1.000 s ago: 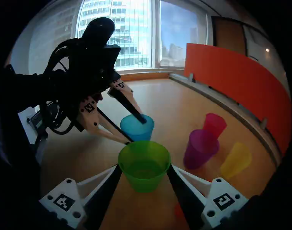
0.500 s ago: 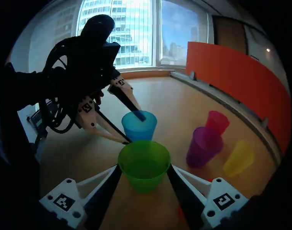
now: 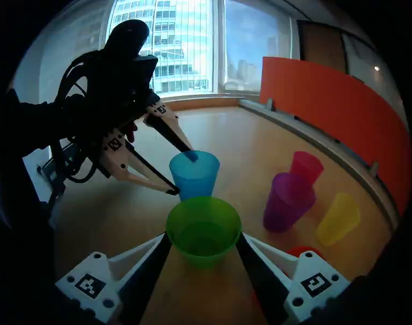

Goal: Pour water

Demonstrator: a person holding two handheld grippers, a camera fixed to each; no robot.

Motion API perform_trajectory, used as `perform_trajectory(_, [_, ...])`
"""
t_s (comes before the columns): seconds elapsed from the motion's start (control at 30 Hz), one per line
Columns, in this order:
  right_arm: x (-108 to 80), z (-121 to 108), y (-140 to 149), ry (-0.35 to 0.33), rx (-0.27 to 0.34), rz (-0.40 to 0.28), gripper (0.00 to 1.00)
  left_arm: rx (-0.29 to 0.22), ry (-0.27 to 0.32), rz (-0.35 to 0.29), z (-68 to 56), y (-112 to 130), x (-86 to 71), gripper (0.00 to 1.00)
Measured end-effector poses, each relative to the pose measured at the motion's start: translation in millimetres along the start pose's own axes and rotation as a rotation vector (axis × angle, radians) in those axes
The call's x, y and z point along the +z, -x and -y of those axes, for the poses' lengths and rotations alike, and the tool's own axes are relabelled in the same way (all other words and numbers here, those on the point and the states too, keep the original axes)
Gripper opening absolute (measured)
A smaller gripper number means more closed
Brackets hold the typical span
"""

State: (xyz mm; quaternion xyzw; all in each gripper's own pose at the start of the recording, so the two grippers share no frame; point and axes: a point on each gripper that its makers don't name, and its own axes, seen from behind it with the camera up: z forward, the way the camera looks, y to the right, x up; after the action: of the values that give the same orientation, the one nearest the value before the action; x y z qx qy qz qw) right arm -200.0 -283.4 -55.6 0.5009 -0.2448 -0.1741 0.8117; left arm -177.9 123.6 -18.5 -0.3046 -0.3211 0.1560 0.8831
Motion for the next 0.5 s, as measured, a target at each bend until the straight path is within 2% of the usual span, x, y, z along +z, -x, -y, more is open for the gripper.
perform_trajectory(0.2, [-1.5,-0.4,2.2,0.005,-0.009,0.001,0.91,-0.001,-0.003,0.002,0.4,0.5,-1.3,0.96])
perform_trajectory(0.33, [-2.5,-0.4,5.1,0.007,-0.024,0.005,0.99,-0.003,-0.001,-0.003,-0.7,-0.6,-2.8,0.96])
perform_trajectory(0.5, [-4.8,-1.8,5.4,0.020,-0.036,0.004,0.99,-0.005,-0.003,-0.009,-0.4,-2.0,-6.5,0.96])
